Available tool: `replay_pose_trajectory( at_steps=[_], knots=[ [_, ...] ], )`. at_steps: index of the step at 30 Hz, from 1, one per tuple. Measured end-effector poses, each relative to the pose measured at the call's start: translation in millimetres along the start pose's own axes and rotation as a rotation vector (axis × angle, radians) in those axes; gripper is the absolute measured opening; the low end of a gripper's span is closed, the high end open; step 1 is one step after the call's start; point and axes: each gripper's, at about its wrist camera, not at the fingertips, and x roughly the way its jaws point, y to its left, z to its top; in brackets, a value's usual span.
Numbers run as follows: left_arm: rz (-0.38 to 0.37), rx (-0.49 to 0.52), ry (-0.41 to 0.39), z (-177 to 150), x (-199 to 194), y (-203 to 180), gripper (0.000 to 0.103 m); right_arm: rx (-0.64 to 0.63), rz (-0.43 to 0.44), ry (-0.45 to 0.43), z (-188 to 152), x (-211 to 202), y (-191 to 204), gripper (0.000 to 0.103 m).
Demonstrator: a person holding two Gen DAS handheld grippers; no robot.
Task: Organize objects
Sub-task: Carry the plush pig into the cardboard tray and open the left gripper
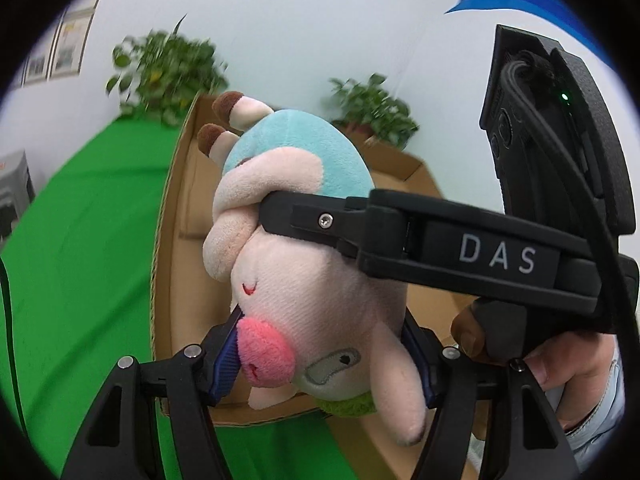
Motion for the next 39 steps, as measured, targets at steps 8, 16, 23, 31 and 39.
replay_pose_trajectory(
  at_steps=[8,16,23,31,39],
  knots=[
    [0.055,-0.093,0.077,-12.7,22.9,32.2,0.070,0.050,0.020,0.078,-19.5,92.9,-31.7,0.067],
    [0.103,-0.111,0.036,-28.9,-7.0,37.2,0.070,0.041,-0.032,0.078,-22.0,129.8,-33.8,0.077],
    [0.127,-0.130,0.032,-44.6,-23.1,35.9,0.062,0.028,0.019,0.082,-12.2,113.8,-18.1,0.089],
    [0.124,-0.131,0.028,-50.1,-35.5,25.8,0.062,0.069,0.062,0.136,-15.6,105.5,-32.7,0.070],
    [0.149,-0.114,0.031,-45.8,-36.4,28.6,0.062,0.118,0.125,0.155,-31.3,134.0,-45.4,0.062]
  ],
)
